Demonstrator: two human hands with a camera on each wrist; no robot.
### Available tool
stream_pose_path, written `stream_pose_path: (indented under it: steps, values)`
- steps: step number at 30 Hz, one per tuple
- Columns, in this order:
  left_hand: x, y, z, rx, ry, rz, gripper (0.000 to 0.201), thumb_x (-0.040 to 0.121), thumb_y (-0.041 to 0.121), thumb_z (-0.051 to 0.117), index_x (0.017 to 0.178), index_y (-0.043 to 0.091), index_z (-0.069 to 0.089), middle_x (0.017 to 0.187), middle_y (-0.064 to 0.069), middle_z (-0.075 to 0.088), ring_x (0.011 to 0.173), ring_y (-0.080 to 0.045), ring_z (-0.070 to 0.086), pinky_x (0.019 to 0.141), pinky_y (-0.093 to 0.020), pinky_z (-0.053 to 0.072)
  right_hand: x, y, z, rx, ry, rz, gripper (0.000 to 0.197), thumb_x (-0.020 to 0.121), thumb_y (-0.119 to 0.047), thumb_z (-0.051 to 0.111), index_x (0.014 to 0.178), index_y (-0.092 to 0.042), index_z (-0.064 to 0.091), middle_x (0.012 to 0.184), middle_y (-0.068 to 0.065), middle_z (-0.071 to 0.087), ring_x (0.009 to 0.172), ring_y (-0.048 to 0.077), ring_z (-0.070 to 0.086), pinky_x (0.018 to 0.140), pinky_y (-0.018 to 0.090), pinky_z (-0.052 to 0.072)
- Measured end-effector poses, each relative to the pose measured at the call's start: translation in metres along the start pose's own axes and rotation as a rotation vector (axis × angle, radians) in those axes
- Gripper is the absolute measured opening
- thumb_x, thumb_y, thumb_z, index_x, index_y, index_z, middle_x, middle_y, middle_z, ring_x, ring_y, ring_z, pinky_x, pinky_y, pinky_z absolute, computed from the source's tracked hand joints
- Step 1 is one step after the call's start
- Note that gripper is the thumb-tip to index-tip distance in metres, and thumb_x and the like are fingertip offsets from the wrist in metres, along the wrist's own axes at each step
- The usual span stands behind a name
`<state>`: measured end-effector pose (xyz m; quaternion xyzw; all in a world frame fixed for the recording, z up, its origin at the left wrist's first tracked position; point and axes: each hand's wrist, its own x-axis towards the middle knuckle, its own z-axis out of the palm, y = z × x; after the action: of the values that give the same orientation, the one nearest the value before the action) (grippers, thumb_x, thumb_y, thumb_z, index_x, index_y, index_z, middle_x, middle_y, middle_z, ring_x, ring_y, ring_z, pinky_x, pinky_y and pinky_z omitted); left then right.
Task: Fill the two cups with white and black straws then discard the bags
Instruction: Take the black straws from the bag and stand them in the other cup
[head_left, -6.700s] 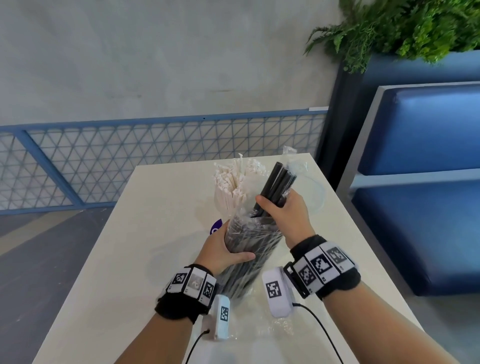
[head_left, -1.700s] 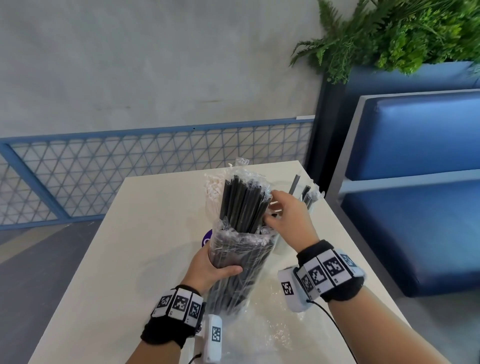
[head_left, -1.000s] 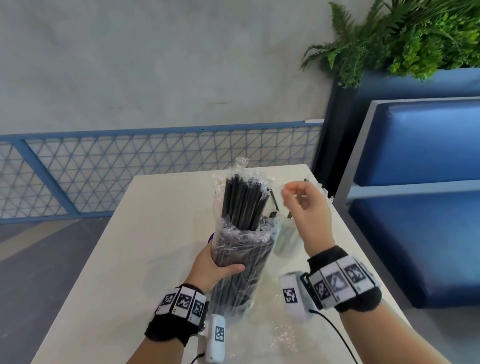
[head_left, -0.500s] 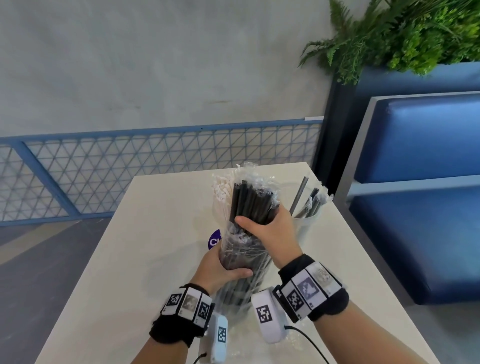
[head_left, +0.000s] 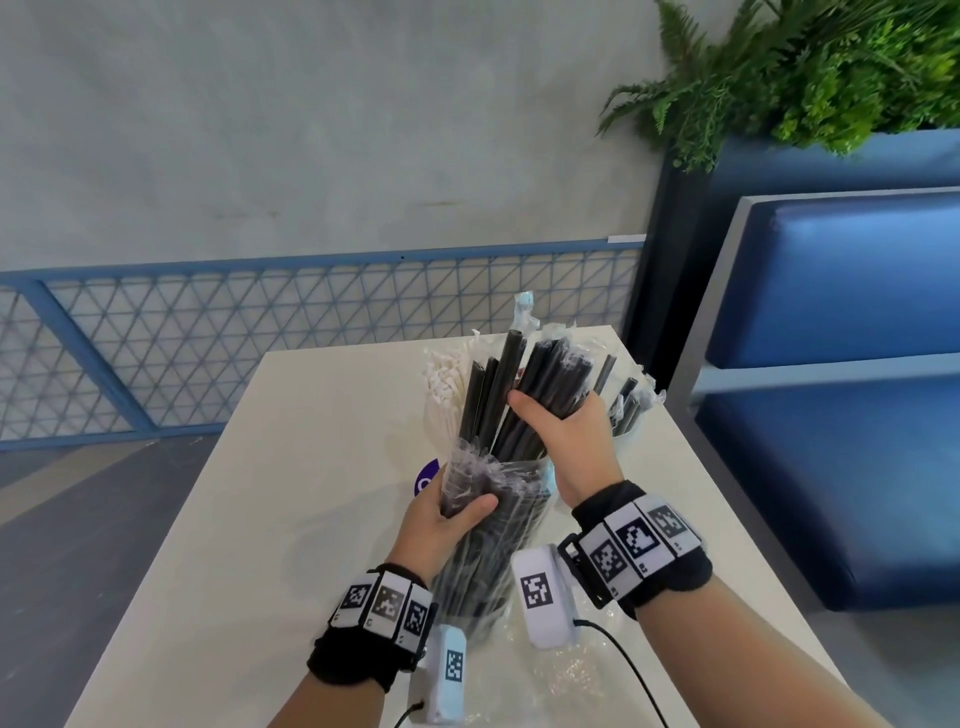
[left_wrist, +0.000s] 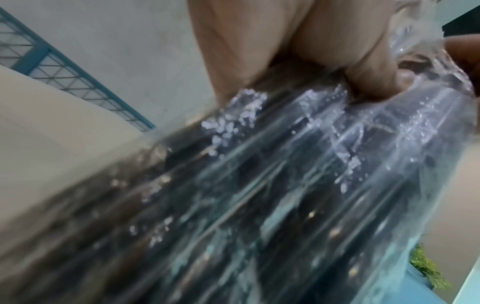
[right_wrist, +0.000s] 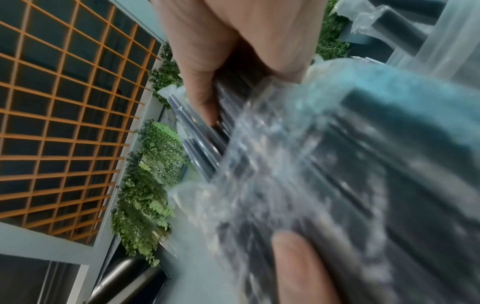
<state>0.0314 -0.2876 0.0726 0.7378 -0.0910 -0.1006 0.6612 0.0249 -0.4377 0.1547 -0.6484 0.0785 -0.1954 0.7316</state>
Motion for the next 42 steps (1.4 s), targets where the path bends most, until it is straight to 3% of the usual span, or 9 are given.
stream_pose_path:
  steps: [9, 13, 16, 21, 27, 32, 34, 37, 42]
  values:
    - [0.000, -0.006, 0.001, 0.016, 0.008, 0.009, 0.026, 0.082, 0.013, 0.066, 0.101, 0.028, 0.057, 0.091, 0.017, 0.065, 0.085, 0.006, 0.060, 0.070, -0.003, 0.047, 0.008, -0.008, -0.005, 0.082, 0.076, -0.024, 0.031, 0.077, -0.013, 0.073, 0.102, 0.002, 0.063, 0.092, 0.013, 0.070, 0.087, 0.020, 0.068, 0.077, 0.027, 0.056]
    - [-0.002, -0.004, 0.001, -0.011, -0.010, 0.015, 0.026, 0.081, 0.014, 0.067, 0.103, 0.026, 0.058, 0.093, 0.014, 0.066, 0.089, 0.002, 0.061, 0.073, -0.007, 0.048, 0.009, -0.013, -0.008, 0.029, 0.001, -0.007, 0.028, 0.075, -0.012, 0.075, 0.101, -0.005, 0.066, 0.096, 0.007, 0.072, 0.089, 0.014, 0.070, 0.076, 0.024, 0.056]
    - [-0.003, 0.000, 0.001, -0.055, -0.037, 0.057, 0.031, 0.075, 0.017, 0.074, 0.101, 0.030, 0.061, 0.096, 0.007, 0.071, 0.096, -0.012, 0.066, 0.081, -0.019, 0.051, 0.009, -0.014, -0.009, 0.019, -0.063, 0.018, 0.017, 0.075, -0.009, 0.074, 0.091, -0.012, 0.069, 0.093, 0.006, 0.073, 0.088, 0.015, 0.070, 0.077, 0.026, 0.056]
    - [0.006, 0.017, 0.002, -0.105, -0.011, 0.157, 0.030, 0.063, 0.037, 0.075, 0.088, 0.027, 0.063, 0.089, -0.003, 0.070, 0.087, -0.022, 0.066, 0.083, -0.040, 0.054, 0.005, -0.005, -0.005, -0.001, -0.040, 0.047, 0.020, 0.076, -0.009, 0.074, 0.094, -0.003, 0.068, 0.096, 0.015, 0.072, 0.092, 0.025, 0.069, 0.085, 0.039, 0.056]
    - [0.005, 0.024, 0.005, -0.013, 0.010, 0.203, 0.022, 0.087, 0.019, 0.059, 0.106, 0.030, 0.056, 0.100, 0.010, 0.068, 0.095, -0.001, 0.064, 0.083, -0.016, 0.048, 0.009, -0.021, -0.006, 0.077, 0.048, -0.024, 0.013, 0.080, -0.007, 0.069, 0.090, 0.000, 0.067, 0.083, 0.009, 0.071, 0.078, 0.017, 0.070, 0.073, 0.025, 0.056]
    - [0.006, 0.025, 0.005, 0.020, 0.012, 0.192, 0.024, 0.089, 0.019, 0.056, 0.108, 0.034, 0.054, 0.105, 0.013, 0.066, 0.097, 0.005, 0.062, 0.080, -0.006, 0.044, 0.020, -0.040, -0.013, 0.187, 0.098, -0.063, 0.007, 0.081, -0.005, 0.067, 0.083, -0.011, 0.065, 0.068, -0.001, 0.067, 0.069, 0.013, 0.066, 0.073, 0.033, 0.056]
    - [0.007, 0.023, 0.006, 0.024, 0.026, 0.188, 0.024, 0.089, 0.023, 0.058, 0.112, 0.028, 0.055, 0.108, 0.009, 0.066, 0.102, 0.000, 0.061, 0.087, -0.011, 0.046, 0.018, -0.039, -0.016, 0.162, 0.072, -0.060, 0.005, 0.080, -0.009, 0.069, 0.085, -0.010, 0.066, 0.077, 0.005, 0.068, 0.076, 0.014, 0.066, 0.075, 0.031, 0.056]
    - [0.007, 0.021, 0.008, 0.008, 0.049, 0.183, 0.038, 0.084, 0.036, 0.063, 0.117, 0.019, 0.056, 0.110, -0.002, 0.068, 0.106, -0.015, 0.062, 0.097, -0.035, 0.048, 0.007, -0.025, -0.014, 0.003, -0.079, -0.021, 0.012, 0.076, -0.011, 0.074, 0.085, -0.015, 0.068, 0.088, 0.003, 0.070, 0.086, 0.013, 0.068, 0.081, 0.026, 0.055]
    - [0.007, 0.023, 0.006, -0.002, 0.079, 0.164, 0.036, 0.084, 0.029, 0.062, 0.118, 0.017, 0.055, 0.108, -0.001, 0.068, 0.105, -0.017, 0.063, 0.097, -0.038, 0.048, 0.007, -0.023, -0.013, 0.094, 0.037, 0.005, 0.013, 0.077, -0.001, 0.069, 0.080, -0.013, 0.064, 0.079, 0.003, 0.065, 0.080, 0.017, 0.064, 0.075, 0.028, 0.053]
